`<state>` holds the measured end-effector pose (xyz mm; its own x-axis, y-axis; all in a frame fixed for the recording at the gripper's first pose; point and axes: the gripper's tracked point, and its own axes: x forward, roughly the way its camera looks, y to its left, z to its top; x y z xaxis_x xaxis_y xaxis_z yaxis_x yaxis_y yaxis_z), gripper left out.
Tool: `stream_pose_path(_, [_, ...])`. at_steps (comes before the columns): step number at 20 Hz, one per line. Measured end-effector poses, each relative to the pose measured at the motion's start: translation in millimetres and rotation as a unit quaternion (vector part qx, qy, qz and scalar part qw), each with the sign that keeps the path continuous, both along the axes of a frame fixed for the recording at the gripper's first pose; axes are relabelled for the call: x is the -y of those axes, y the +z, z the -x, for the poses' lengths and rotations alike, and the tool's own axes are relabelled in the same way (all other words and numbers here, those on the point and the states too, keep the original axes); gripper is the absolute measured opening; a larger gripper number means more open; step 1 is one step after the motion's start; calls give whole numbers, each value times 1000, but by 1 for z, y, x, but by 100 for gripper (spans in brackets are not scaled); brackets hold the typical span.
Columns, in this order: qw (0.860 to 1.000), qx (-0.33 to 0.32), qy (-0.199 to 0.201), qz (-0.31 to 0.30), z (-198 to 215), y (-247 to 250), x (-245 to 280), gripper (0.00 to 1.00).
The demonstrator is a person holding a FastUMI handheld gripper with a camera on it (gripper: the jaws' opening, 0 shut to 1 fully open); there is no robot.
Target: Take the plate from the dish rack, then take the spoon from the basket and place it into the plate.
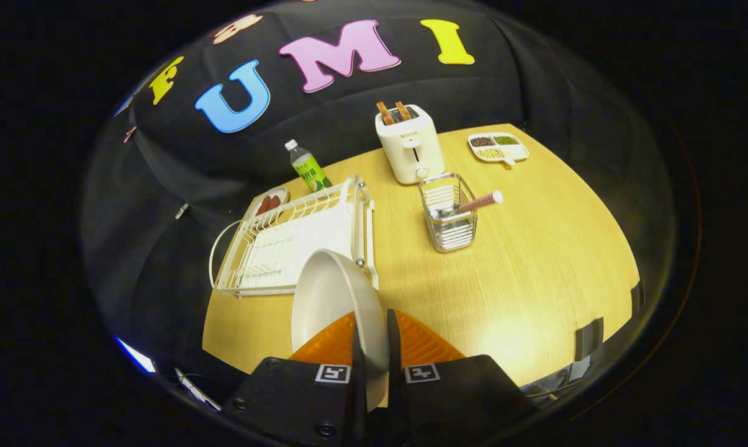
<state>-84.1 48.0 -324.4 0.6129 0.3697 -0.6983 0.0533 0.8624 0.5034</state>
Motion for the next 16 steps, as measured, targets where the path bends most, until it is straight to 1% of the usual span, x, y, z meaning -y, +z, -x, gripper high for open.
stream_pose_path(3, [999,-29,12,-11,8,-40,-11,17])
stream_pose_path(6, [998,-47,16,-30,5,-62,-28,17])
stream_pose_path(7, [998,-50,11,-47,0,-67,-34,17])
stream_pose_path(9, [996,-62,3,-59,-4,-76,-40,18])
stream_pose_path(11, [996,-70,-2,-48,-5,-84,-39,21])
stream_pose_path(14, [997,-81,-9,2,-2,-94,-22,27])
stream_pose_path(15, [997,-82,-11,10,-2,-98,-19,25])
stream_pose_path(16, [997,-79,-15,5,-3,-94,-18,26])
